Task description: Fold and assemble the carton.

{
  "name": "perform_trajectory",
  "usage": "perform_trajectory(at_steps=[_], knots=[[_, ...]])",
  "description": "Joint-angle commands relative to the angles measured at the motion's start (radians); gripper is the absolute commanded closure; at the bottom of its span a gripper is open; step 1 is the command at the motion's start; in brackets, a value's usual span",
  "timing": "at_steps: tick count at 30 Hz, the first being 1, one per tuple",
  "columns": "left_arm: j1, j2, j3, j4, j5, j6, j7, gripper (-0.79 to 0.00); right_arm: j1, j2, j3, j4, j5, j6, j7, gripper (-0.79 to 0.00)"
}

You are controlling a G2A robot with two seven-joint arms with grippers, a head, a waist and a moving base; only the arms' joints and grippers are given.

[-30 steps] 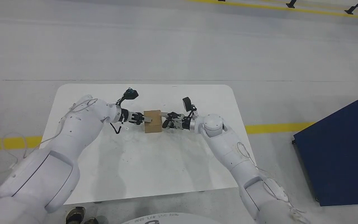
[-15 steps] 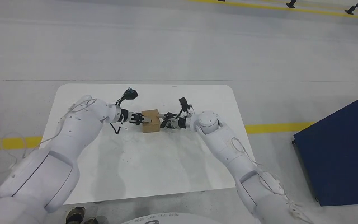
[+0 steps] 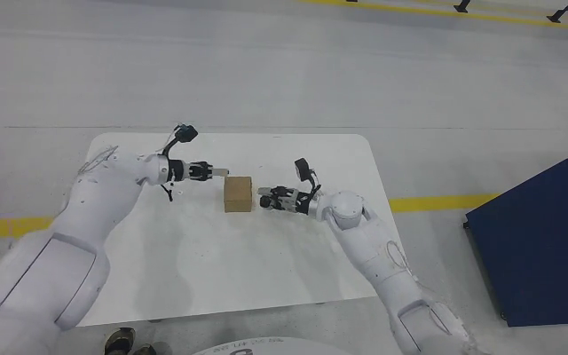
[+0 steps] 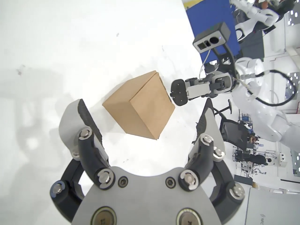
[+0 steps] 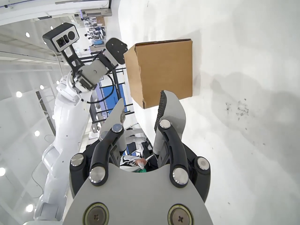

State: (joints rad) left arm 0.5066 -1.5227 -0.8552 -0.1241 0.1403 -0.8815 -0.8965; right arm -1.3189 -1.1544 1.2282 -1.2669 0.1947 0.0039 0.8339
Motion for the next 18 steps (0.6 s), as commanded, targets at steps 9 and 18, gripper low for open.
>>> perform_trajectory(at_steps=[9,18], knots=[[-0.018,0.114,-0.054,0.048,-0.070,-0.130,0.088,-0.785,-0.003,0.012,-0.039,-0.294,-0.182,0.330,-0.060,0.000],[-0.018,0.114,-0.054,0.048,-0.070,-0.130,0.088,-0.785,0.210,-0.039,-0.241,-0.179,-0.229,0.597,-0.094,0.000]])
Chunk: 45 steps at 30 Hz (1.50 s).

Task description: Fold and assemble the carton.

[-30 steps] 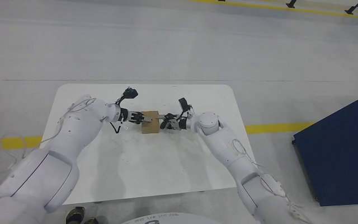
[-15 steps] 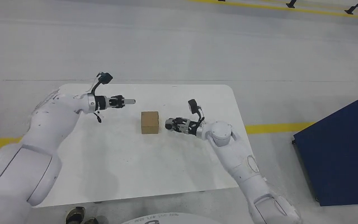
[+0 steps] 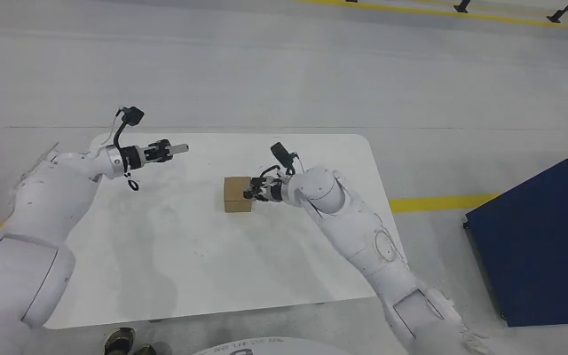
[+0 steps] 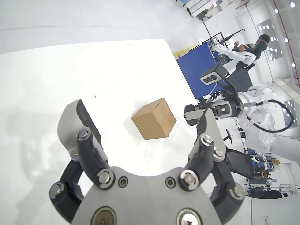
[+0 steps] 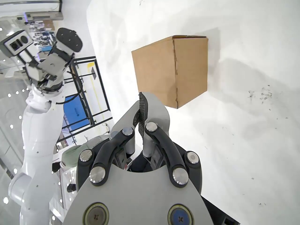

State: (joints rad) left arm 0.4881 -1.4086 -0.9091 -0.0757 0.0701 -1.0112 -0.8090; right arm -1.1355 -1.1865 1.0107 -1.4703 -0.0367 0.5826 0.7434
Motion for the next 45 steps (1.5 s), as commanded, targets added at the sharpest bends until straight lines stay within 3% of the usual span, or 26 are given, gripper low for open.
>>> perform_trajectory(at_steps=[1,11,17,30,34,40,45], knots=[[0.000,0.000,0.000,0.000,0.000,0.000,0.000,-0.785,0.045,-0.014,-0.043,0.046,0.005,0.033,-0.011,0.000],[0.000,0.000,0.000,0.000,0.000,0.000,0.000,-0.785,0.163,-0.068,-0.162,0.204,0.039,0.087,-0.059,0.000],[0.000,0.000,0.000,0.000,0.000,0.000,0.000,-0.785,0.126,-0.062,-0.132,0.160,0.053,0.006,-0.085,0.000],[0.000,0.000,0.000,0.000,0.000,0.000,0.000,-0.785,0.159,-0.084,-0.181,0.202,0.035,0.047,-0.108,0.000],[0.000,0.000,0.000,0.000,0.000,0.000,0.000,-0.785,0.113,-0.069,-0.124,0.158,0.056,-0.028,-0.113,0.000],[0.000,0.000,0.000,0.000,0.000,0.000,0.000,-0.785,-0.019,-0.015,0.071,0.099,0.111,-0.166,-0.065,0.000],[0.000,0.000,0.000,0.000,0.000,0.000,0.000,-0.785,-0.053,0.002,0.132,0.146,0.132,-0.190,-0.018,0.000]])
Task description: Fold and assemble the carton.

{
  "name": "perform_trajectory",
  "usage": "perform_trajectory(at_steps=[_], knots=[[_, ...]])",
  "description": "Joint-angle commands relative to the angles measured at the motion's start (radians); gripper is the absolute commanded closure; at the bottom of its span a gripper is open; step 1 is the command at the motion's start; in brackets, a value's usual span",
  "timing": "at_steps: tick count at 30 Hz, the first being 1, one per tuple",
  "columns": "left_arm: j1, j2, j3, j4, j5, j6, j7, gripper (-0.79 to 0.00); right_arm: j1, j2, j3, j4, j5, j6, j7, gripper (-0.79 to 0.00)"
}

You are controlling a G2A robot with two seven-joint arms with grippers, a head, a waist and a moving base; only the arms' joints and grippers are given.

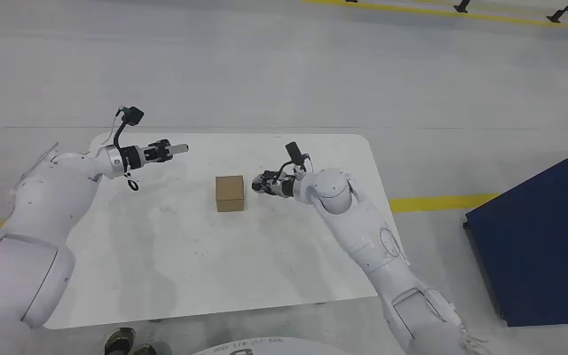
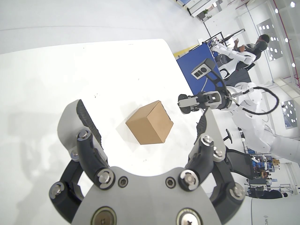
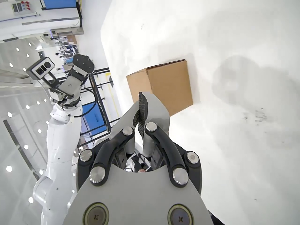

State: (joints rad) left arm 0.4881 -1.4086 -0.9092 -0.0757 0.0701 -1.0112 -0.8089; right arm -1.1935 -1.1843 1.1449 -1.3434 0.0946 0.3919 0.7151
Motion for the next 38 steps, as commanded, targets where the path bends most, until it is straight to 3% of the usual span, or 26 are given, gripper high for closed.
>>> perform_trajectory(at_steps=[1,7,13,20,23,26,33,34,35,36,38], knots=[[0.000,0.000,0.000,0.000,0.000,0.000,0.000,-0.785,0.016,-0.001,-0.009,0.042,-0.002,0.004,0.015,0.000],[0.000,0.000,0.000,0.000,0.000,0.000,0.000,-0.785,0.121,-0.035,-0.106,0.197,0.015,0.019,0.014,0.000],[0.000,0.000,0.000,0.000,0.000,0.000,0.000,-0.785,0.182,-0.069,-0.208,0.275,0.020,-0.032,0.048,0.000],[0.000,0.000,0.000,0.000,0.000,0.000,0.000,-0.785,0.178,-0.067,-0.205,0.286,0.021,-0.106,0.084,0.000],[0.000,0.000,0.000,0.000,0.000,0.000,0.000,-0.785,0.153,-0.056,-0.159,0.281,0.034,-0.122,0.039,0.000],[0.000,0.000,0.000,0.000,0.000,0.000,0.000,-0.785,0.082,-0.028,-0.063,0.235,0.080,-0.218,0.056,0.000],[0.000,0.000,0.000,0.000,0.000,0.000,0.000,-0.785,-0.150,0.046,0.201,-0.007,0.108,-0.373,0.108,-0.015],[0.000,0.000,0.000,0.000,0.000,0.000,0.000,-0.785,-0.175,0.051,0.230,-0.039,0.117,-0.385,0.112,-0.062],[0.000,0.000,0.000,0.000,0.000,0.000,0.000,-0.785,-0.196,0.056,0.254,-0.066,0.130,-0.393,0.122,-0.252],[0.000,0.000,0.000,0.000,0.000,0.000,0.000,-0.785,-0.212,0.060,0.275,-0.089,0.142,-0.397,0.136,-0.785],[0.000,0.000,0.000,0.000,0.000,0.000,0.000,-0.785,-0.223,0.064,0.292,-0.107,0.150,-0.398,0.152,-0.785]])
